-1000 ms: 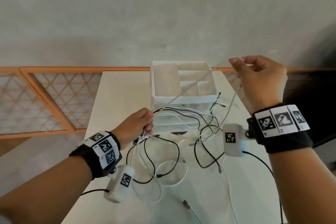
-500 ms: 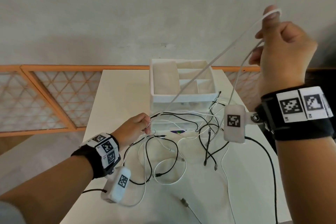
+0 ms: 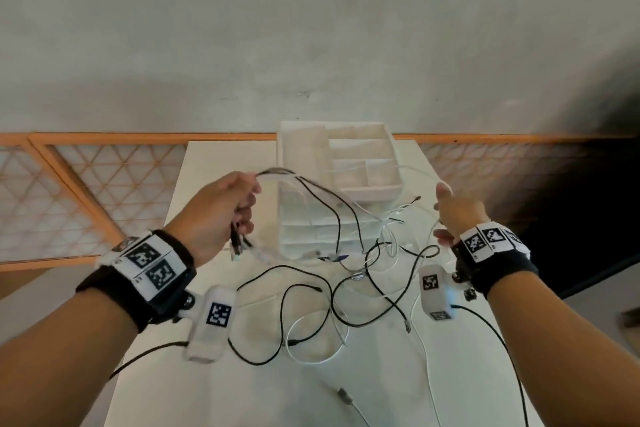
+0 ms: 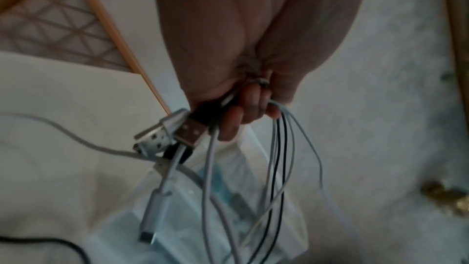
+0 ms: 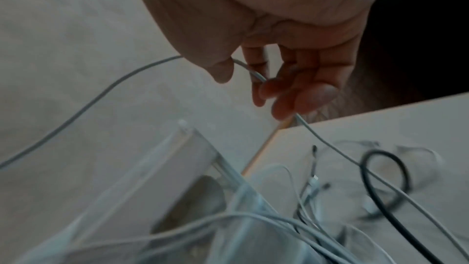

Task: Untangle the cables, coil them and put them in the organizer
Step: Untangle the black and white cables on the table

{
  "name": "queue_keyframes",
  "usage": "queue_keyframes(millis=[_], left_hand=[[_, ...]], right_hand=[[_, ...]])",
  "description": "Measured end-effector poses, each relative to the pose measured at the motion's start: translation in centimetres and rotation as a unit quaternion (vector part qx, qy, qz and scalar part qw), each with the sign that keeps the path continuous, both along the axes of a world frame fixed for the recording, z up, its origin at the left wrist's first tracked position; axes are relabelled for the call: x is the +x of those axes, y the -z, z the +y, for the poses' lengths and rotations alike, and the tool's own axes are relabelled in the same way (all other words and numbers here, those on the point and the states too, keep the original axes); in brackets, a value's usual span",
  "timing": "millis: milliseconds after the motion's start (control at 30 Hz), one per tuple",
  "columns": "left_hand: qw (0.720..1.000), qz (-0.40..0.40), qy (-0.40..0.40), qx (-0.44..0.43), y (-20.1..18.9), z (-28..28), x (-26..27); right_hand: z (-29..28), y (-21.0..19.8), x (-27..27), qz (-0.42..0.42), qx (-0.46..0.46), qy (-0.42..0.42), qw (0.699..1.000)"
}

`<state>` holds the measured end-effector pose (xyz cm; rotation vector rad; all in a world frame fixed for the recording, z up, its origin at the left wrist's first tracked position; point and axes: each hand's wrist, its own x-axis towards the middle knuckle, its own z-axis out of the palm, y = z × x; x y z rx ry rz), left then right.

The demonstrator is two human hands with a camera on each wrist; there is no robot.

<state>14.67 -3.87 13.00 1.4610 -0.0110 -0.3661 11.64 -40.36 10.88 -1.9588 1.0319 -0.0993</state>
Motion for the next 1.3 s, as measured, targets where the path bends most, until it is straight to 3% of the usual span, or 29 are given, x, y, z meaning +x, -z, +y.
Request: queue_keyframes(millis=[67,133,233,333,400,500,633,700,800,867,933,1000,1100,1200,1300], left_hand=[[0.992,-0.024,0.061,0.106,1.6,0.0,-0.6],[0.976,-0.028,0.103,0.189,3.0,-0.4,-1.0],[0.971,0.021,0.119,0.207,3.4,-1.4,-1.5],[0.967,0.032,0.137,0.211,2.7,-2.1,-2.0],[0.969,0.035,0.139,0.2,2.2,-2.2,-2.2],[0.982,0.041,0.113,0.147,1.5,-1.7,-2.1],[0.993,0.043,0.082,0.071,0.4,-1.4,-2.1],[0.996,0.052,0.064,0.043,0.2,-1.5,-2.1],[0.997,0.071,0.041,0.007,0.3,-2.0,-2.1],[0.996,0.08,0.033,-0.007,0.2,-2.4,-2.1],[0.996,0.082,0.033,-0.019,0.0,-2.8,-2.2],[0.995,0.08,0.044,-0.035,-0.5,-3.5,-2.4],[0.991,0.083,0.068,-0.082,-1.1,-4.8,-2.7],[0.987,0.086,0.077,-0.112,-1.3,-5.3,-3.0],[0.986,0.09,0.054,-0.132,-0.9,-4.8,-2.9]], right_hand=[[0.4,-2.4,0.7,-0.061,0.024,-0.034,0.997],[1.5,-6.4,1.6,-0.194,0.037,-0.071,0.978],[3.2,-12.7,1.9,-0.385,-0.029,-0.119,0.915],[4.4,-15.7,1.1,-0.457,-0.108,-0.169,0.866],[3.8,-15.0,1.5,-0.444,-0.101,-0.186,0.87],[1.5,-10.1,2.7,-0.355,-0.066,-0.189,0.913],[-1.2,-1.1,1.8,-0.088,-0.064,-0.189,0.976],[-1.7,2.6,0.5,0.002,-0.053,-0.195,0.979],[-1.2,5.0,-0.9,0.06,-0.07,-0.204,0.975],[0.1,4.0,-1.5,0.03,-0.154,-0.201,0.967],[3.0,1.4,-2.6,-0.091,-0.197,-0.2,0.955],[7.6,-1.5,-4.0,-0.167,-0.164,-0.306,0.923],[13.8,-2.1,-5.3,-0.14,-0.122,-0.483,0.856],[15.8,-0.5,-5.0,-0.184,-0.102,-0.477,0.854],[15.3,0.0,-4.8,-0.16,-0.04,-0.458,0.873]])
